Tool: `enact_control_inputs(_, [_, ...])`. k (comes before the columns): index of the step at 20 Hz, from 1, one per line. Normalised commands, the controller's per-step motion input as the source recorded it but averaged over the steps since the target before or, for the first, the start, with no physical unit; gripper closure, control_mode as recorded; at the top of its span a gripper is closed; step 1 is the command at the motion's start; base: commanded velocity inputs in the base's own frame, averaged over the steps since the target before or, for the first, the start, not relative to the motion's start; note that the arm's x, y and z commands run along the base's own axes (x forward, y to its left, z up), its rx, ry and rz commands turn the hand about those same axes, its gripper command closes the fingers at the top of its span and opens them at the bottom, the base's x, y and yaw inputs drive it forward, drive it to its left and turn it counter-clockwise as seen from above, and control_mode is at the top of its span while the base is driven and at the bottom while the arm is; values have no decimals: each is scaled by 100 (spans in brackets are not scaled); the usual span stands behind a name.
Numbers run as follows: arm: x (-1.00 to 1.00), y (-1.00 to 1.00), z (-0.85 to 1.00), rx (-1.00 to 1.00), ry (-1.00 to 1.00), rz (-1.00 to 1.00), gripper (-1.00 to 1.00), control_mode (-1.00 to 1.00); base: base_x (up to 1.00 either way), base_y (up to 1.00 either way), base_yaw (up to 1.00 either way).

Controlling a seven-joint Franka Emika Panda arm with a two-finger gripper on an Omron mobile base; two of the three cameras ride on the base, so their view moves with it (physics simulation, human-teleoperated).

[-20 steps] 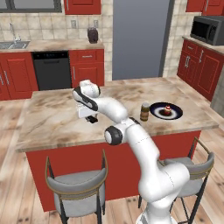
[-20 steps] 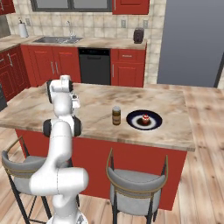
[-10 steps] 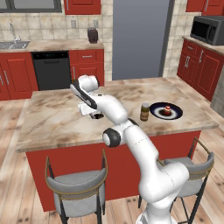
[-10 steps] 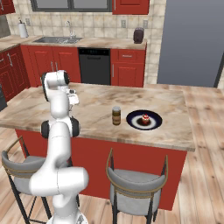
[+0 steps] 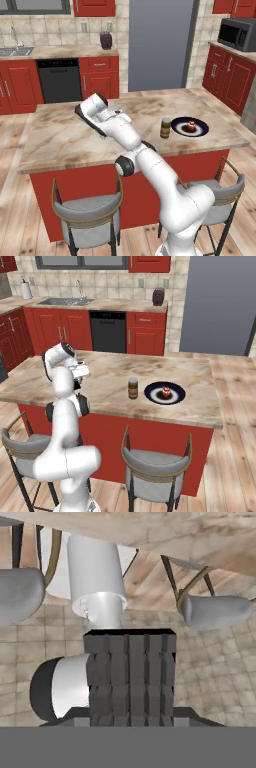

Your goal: Take the cinnamon bottle from the cabinet and place it on the dining table, next to the plate with the cupcake. Then take the chocolate from the dining counter and place it on the cupcake plate.

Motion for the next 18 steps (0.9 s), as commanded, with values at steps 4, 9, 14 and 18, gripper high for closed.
enact_control_inputs(4, [-100, -34, 100, -21, 41, 0, 100, -100, 0, 0, 0])
enact_control_inputs(9, [-100, -25, 100, -14, 30, 0, 100, -100, 0, 0, 0])
enact_control_inputs(14, [-100, -15, 100, -8, 22, 1, 100, -100, 0, 0, 0])
enact_control_inputs(18, [-100, -13, 100, -2, 6, 3, 100, -100, 0, 0, 0])
